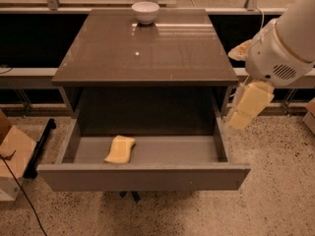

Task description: Pick sponge from top drawer and place on counter

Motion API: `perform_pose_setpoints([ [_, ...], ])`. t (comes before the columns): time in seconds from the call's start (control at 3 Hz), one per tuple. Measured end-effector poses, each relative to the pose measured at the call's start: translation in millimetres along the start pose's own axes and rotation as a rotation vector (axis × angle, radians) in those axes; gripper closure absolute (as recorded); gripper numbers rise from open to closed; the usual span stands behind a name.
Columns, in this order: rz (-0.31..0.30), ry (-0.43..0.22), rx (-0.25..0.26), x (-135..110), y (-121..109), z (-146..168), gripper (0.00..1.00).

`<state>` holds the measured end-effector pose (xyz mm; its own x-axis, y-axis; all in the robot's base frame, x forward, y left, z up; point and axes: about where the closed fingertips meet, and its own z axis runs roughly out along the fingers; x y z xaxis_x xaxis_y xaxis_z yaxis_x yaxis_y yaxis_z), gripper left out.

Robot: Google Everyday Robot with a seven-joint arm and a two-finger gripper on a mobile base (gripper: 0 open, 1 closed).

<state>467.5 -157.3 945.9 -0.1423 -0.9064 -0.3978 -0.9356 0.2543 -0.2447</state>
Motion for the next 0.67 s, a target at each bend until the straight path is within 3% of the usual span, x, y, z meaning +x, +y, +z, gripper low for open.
perform_pose_setpoints([
  [0.67, 0.018, -0.233, -0.011, -41.8, -25.5, 69.8, 0.00],
])
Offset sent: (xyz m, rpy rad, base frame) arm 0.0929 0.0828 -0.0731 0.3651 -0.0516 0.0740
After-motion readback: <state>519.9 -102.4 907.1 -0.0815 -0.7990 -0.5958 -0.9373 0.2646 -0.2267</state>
